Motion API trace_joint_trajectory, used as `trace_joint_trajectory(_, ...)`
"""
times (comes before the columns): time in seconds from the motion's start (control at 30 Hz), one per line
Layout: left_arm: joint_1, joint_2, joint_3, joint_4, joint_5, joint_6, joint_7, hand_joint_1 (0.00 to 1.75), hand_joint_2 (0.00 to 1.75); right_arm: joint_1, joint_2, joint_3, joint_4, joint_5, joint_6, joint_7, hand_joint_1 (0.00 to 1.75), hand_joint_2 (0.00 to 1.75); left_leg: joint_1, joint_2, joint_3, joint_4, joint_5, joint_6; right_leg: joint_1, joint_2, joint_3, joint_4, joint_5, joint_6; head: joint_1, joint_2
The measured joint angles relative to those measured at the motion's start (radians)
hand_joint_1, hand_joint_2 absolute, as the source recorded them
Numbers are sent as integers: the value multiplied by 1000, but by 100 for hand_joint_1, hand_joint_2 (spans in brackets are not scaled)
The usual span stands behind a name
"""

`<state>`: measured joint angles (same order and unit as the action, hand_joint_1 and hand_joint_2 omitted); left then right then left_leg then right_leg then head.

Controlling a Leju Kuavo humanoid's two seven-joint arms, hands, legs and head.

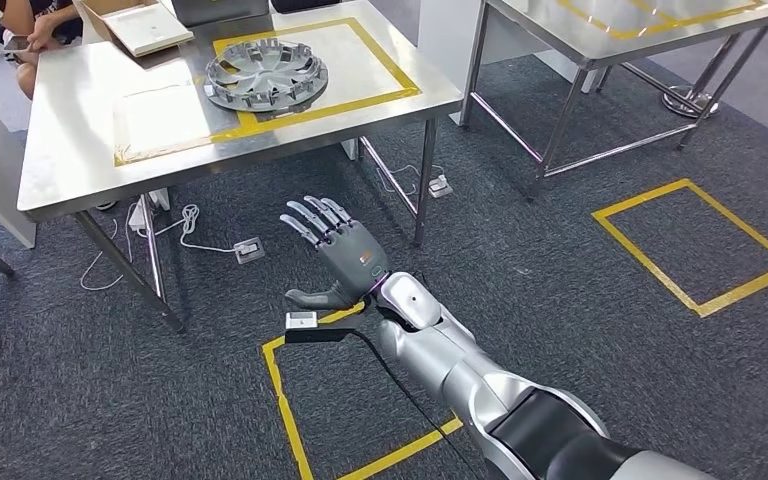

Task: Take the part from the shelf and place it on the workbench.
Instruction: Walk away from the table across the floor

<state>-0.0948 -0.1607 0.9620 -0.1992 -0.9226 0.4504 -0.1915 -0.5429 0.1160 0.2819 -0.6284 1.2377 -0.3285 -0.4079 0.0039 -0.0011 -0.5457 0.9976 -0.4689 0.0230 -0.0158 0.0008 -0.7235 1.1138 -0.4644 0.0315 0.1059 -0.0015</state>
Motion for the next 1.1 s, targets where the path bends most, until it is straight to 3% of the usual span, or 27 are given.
trace_joint_trajectory(0.03, 1, 0, 0, 0, -6, 2, 1, 0, 0, -3, 0, 0, 4, 0, 0, 0, 0, 0, 0, 1, -17, 1, 13, 3, 0, 0, -18, 70, -47, 3, 1, 0)
trace_joint_trajectory(0.07, 2, -1, 0, 0, -14, 6, 4, 0, 0, -6, 0, 0, 10, 0, -1, 0, 0, 0, 0, 1, -34, 2, 26, 3, 0, 0, -30, 137, -72, 6, 1, 0)
trace_joint_trajectory(0.1, 2, -1, 0, 0, -27, 11, 10, 0, 44, -8, 0, 0, 17, 0, -2, 1, 0, 0, -1, 2, -51, 3, 39, 2, 0, 0, -31, 184, -70, 7, 1, 0)
trace_joint_trajectory(0.13, 2, -1, -1, 0, -43, 18, 19, 0, 87, -10, 0, 0, 22, 0, -2, 1, 0, 0, -1, 2, -67, 5, 51, 1, 0, 0, -18, 201, -48, 6, 1, 0)
trace_joint_trajectory(0.17, 2, -1, -3, 0, -57, 26, 30, 0, 131, -12, 0, 0, 27, 0, -3, 0, 0, 0, -1, 2, -83, 8, 61, -2, 0, 0, 14, 181, -20, 4, 1, 0)
trace_joint_trajectory(0.2, 2, -2, -5, 0, -68, 35, 41, 0, 175, -16, 0, 0, 30, 0, -3, 1, 0, 0, -1, 2, -97, 13, 71, -5, 1, 0, 63, 127, -4, 0, 1, 0)
trace_joint_trajectory(0.27, 2, -3, -10, 0, -82, 55, 56, 0, 175, -27, 3, 0, 33, 0, -4, 1, 0, 0, -3, 2, -117, 23, 86, -15, 6, 0, 167, -13, -32, -12, 1, 0)
trace_joint_trajectory(0.3, 2, -4, -12, 0, -86, 64, 60, 0, 175, -32, 5, 1, 35, 0, -5, 1, 0, 0, -3, 2, -121, 25, 92, -21, 9, 0, 197, -62, -54, -19, 2, 0)
trace_joint_trajectory(0.33, 2, -4, -13, 0, -88, 73, 63, 0, 175, -36, 7, 1, 37, 0, -6, 2, 0, 0, -2, 2, -123, 25, 98, -28, 12, -1, 208, -86, -68, -26, 2, 0)
trace_joint_trajectory(0.4, 2, -5, -16, 0, -86, 91, 64, 0, 175, -39, 8, 1, 48, 0, -7, 5, 0, 0, 1, 3, -124, 25, 104, -41, 12, -3, 202, -93, -58, -41, 3, 0)
trace_joint_trajectory(0.43, 3, -5, -17, 0, -82, 101, 64, 0, 175, -40, 9, 1, 53, 1, -7, 6, 0, 0, 2, 2, -131, 38, 90, -47, 10, -5, 198, -95, -49, -48, 2, 0)
trace_joint_trajectory(0.5, 5, -6, -17, 0, -73, 122, 64, 0, 175, -40, 10, 2, 60, 2, -7, 8, 0, 0, 5, 1, -165, 123, 19, -58, 6, -8, 185, -98, -32, -59, -3, 0)
trace_joint_trajectory(0.57, 5, -7, -17, 0, -66, 138, 64, 0, 175, -39, 11, 4, 64, 4, -6, 11, 0, 0, 7, 1, -206, 252, -57, -68, 6, -8, 167, -97, -19, -61, -8, 0)
trace_joint_trajectory(0.6, 6, -7, -17, 1, -65, 143, 64, 0, 175, -38, 11, 6, 66, 5, -6, 12, 0, 0, 8, 1, -213, 292, -72, -71, 6, -8, 160, -96, -13, -59, -9, 0)
trace_joint_trajectory(0.63, 6, -8, -17, 1, -64, 145, 64, 0, 175, -37, 11, 7, 68, 5, -5, 12, 0, 0, 9, 2, -201, 297, -69, -72, 6, -9, 154, -95, -8, -57, -9, 0)
trace_joint_trajectory(0.67, 6, -8, -17, 1, -65, 145, 62, 0, 175, -37, 11, 8, 70, 6, -5, 13, 0, 0, 9, 2, -168, 260, -50, -72, 5, -9, 150, -94, -4, -54, -9, 0)
trace_joint_trajectory(0.73, 6, -9, -17, 1, -67, 148, 57, 0, 175, -37, 11, 9, 71, 6, -4, 13, 0, 0, 9, 2, -73, 127, -12, -68, 4, -10, 142, -90, 2, -47, -10, 0)
trace_joint_trajectory(0.8, 6, -11, -17, 2, -69, 152, 54, 0, 175, -38, 11, 10, 71, 6, -4, 14, 0, 0, 4, -1, -22, 45, 0, -56, 4, -10, 137, -87, 7, -38, -10, 0)
trace_joint_trajectory(0.87, 7, -13, -17, 2, -71, 155, 52, 0, 175, -38, 13, 10, 71, 7, -3, 14, 0, 0, 1, -3, -22, 33, 2, -42, 5, -10, 135, -90, 11, -31, -10, 0)
trace_joint_trajectory(0.97, 6, -17, -17, 2, -72, 156, 50, 0, 175, -40, 14, 11, 71, 9, -4, 16, 0, 0, 2, -4, -23, 23, 7, -36, 8, -9, 134, -97, 15, -55, -10, 0)
trace_joint_trajectory(1.0, 6, -17, -17, 2, -73, 156, 49, 0, 175, -40, 14, 11, 71, 9, -4, 17, 0, 0, 1, -4, -24, 23, 8, -32, 8, -9, 134, -99, 18, -58, -10, 0)
trace_joint_trajectory(1.1, 6, -20, -17, 3, -74, 155, 47, 0, 175, -40, 14, 11, 71, 9, -5, 17, 0, 0, -1, -3, -28, 25, 12, -24, 7, -9, 135, -106, 27, -44, -10, 0)
